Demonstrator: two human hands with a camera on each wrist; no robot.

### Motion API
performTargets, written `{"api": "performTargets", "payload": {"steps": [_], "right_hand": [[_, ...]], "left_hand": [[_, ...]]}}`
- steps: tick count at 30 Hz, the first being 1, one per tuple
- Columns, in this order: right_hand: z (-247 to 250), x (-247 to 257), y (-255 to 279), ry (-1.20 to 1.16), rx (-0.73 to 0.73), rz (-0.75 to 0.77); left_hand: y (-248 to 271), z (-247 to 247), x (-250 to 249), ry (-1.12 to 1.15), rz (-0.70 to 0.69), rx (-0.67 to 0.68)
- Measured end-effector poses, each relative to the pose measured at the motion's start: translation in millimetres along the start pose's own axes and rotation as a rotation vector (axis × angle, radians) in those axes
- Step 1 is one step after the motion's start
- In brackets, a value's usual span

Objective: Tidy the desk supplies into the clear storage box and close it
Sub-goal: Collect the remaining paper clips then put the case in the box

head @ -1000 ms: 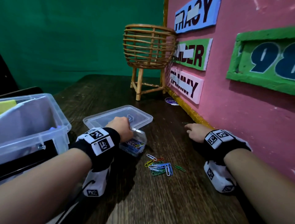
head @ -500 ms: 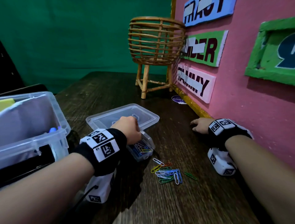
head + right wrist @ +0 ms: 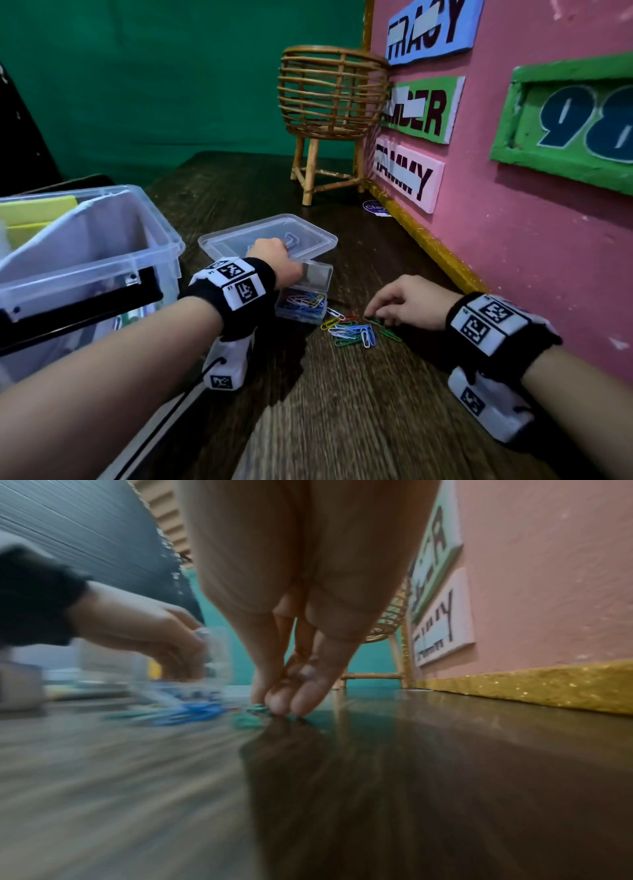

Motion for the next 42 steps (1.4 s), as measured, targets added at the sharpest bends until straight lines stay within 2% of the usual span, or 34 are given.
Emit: {"api": "performTargets", "payload": {"steps": [4, 6, 9, 14, 16, 17, 20, 21, 24, 26, 29, 31, 34, 36, 37, 39, 42], "right_hand": [[-9, 1, 15, -0.109, -0.011, -0.050], [-5, -9, 21, -0.088, -0.075, -0.153], [-8, -22, 29, -0.078, -0.079, -0.299], [-25, -2, 21, -0.373, 0.010, -0.157], [-20, 3, 20, -0.364, -0.013, -0.114], [-13, 3, 20, -0.309, -0.072, -0.101], [18, 4, 17, -0.195, -0.317, -0.029], [25, 8, 15, -0.176, -0.360, 0.020], [28, 23, 4, -0.118, -0.336, 0.147], [26, 27, -5, -0.054, -0.300, 0.176], [22, 23, -17, -0.030, -0.247, 0.145], [22, 16, -24, -0.024, -0.249, 0.090], [30, 6, -28, 0.002, -0.318, 0.020], [35, 0, -28, 0.001, -0.384, -0.011], [38, -3, -28, -0.005, -0.412, -0.024], [40, -8, -28, -0.015, -0.442, -0.048], [43, -13, -28, -0.019, -0.452, -0.090]], "left_hand": [[11, 2, 4, 0.029, 0.007, -0.027], [14, 2, 7, 0.040, 0.023, -0.028], [16, 4, 8, 0.051, 0.056, -0.031], [14, 3, 13, 0.126, 0.125, -0.019], [13, 2, 13, 0.155, 0.140, -0.007], [12, 2, 12, 0.155, 0.137, -0.002], [8, 0, 3, 0.143, 0.089, 0.022], [7, -2, -1, 0.150, 0.068, 0.037], [3, -10, -12, 0.191, 0.018, 0.084], [0, -15, -18, 0.252, 0.006, 0.117], [-2, -25, -29, 0.305, -0.027, 0.179], [-2, -26, -37, 0.262, -0.091, 0.192], [3, -16, -51, 0.112, -0.255, 0.105], [14, -11, -63, 0.112, -0.375, 0.076], [21, -13, -69, 0.126, -0.424, 0.116], [36, -28, -77, 0.121, -0.474, 0.279], [54, -51, -82, -0.002, -0.537, 0.494]]}}
Point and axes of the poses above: each hand's wrist, its own y-axis away from the middle knuckle, its own z-axis out of the back of the hand, x = y × z, the point moved 9 cm from there along -y, towards the middle knuckle
